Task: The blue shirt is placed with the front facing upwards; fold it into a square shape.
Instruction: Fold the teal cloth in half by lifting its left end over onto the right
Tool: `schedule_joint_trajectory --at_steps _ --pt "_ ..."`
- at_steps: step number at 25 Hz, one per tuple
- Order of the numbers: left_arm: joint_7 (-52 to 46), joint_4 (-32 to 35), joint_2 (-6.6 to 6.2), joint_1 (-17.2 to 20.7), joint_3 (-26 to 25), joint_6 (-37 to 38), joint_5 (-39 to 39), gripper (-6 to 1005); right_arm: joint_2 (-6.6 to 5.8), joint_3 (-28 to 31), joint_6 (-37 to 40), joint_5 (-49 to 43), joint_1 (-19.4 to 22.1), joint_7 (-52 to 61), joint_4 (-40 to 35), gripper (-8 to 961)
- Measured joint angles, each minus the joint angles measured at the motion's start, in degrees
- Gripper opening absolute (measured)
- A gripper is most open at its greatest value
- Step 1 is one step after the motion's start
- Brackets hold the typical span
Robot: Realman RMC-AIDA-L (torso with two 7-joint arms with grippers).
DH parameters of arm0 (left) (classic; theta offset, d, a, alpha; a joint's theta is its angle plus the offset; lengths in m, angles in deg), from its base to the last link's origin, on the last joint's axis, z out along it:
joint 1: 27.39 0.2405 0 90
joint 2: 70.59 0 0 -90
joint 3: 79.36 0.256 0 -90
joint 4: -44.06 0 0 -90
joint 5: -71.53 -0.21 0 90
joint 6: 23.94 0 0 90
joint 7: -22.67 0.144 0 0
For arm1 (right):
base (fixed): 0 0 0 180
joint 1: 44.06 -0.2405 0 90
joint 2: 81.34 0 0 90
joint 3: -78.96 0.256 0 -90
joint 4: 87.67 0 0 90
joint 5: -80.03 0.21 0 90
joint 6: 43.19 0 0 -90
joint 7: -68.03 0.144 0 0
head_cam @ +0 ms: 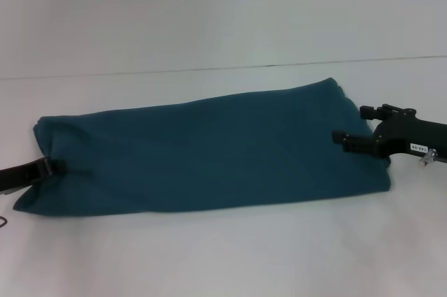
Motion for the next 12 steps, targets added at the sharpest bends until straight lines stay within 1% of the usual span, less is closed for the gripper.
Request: schedule_joint_trajectory --at_steps 1,9,12 --pt "0.42 0.38 0.04 0.25 -0.1 0.02 0.08 70 0.0 0.01 0.0 0.09 0.02 0.0 -0.03 901" --pt "1.65 4.93 0.1 3.13 -0.24 1.06 0.32 71 0.0 0.33 -0.24 0.23 0.07 0.0 0.11 901" --pt "3.77 6.6 0.34 3.86 -0.29 2.15 1.87 70 0.0 0.36 -0.35 0.26 0.09 0.0 0.2 901"
